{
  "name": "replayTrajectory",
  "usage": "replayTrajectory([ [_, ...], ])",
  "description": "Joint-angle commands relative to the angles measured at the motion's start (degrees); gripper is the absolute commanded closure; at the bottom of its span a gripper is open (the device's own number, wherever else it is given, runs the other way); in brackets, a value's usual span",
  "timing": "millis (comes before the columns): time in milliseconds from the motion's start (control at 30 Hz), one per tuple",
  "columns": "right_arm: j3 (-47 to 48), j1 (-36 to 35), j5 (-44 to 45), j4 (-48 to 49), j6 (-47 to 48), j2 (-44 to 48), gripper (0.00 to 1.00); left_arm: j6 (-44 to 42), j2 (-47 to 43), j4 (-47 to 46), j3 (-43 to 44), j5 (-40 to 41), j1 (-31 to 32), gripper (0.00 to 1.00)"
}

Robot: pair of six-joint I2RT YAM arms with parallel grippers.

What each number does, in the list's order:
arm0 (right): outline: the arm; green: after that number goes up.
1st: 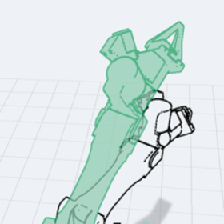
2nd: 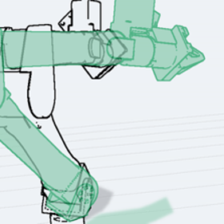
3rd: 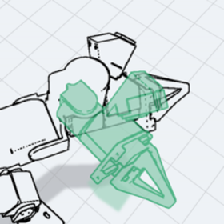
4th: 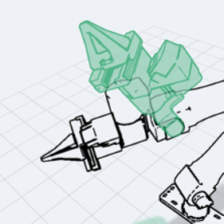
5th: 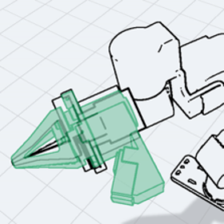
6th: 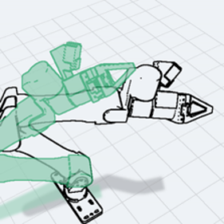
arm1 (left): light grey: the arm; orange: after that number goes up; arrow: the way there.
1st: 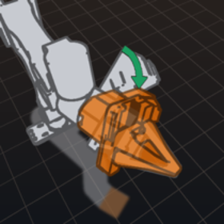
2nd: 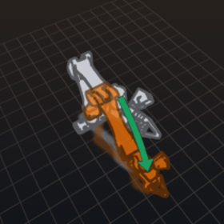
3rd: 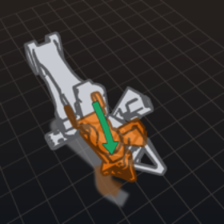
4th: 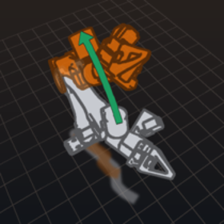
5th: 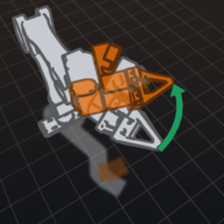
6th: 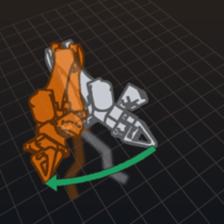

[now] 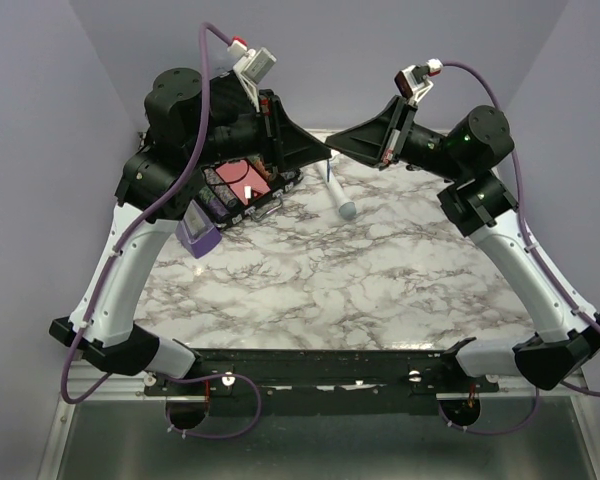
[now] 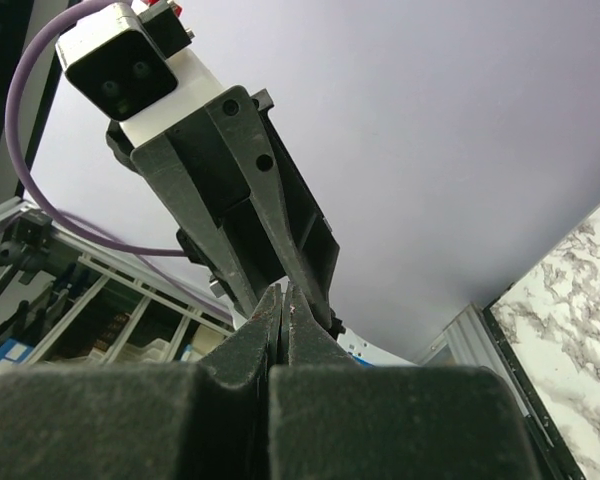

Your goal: Remove the keys from the keyring

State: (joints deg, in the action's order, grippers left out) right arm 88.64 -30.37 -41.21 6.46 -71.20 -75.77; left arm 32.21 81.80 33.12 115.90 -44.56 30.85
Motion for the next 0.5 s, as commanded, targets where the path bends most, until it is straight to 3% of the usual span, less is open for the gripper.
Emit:
replayTrajectory([
  [0,1.62,-0.22,0.17,2.15,-0.26,-0.7,0.99,-1.44,0.64,0.89,2.58,0.26,-0.18,0.72],
  [233,2.67,-0.22,0.78,2.15,0.18,-1.84,0.99,-1.71,1.61,1.15,3.63,0.52,-0.18,0.86],
  [367,3.55,-0.22,0.78,2.07,0.27,-3.16,0.99,-1.88,2.22,1.42,4.42,0.7,-0.18,0.99],
  [467,4.26,-0.13,0.87,2.15,0.27,-4.12,0.99,-1.18,2.66,1.16,4.95,1.14,-0.18,1.0],
])
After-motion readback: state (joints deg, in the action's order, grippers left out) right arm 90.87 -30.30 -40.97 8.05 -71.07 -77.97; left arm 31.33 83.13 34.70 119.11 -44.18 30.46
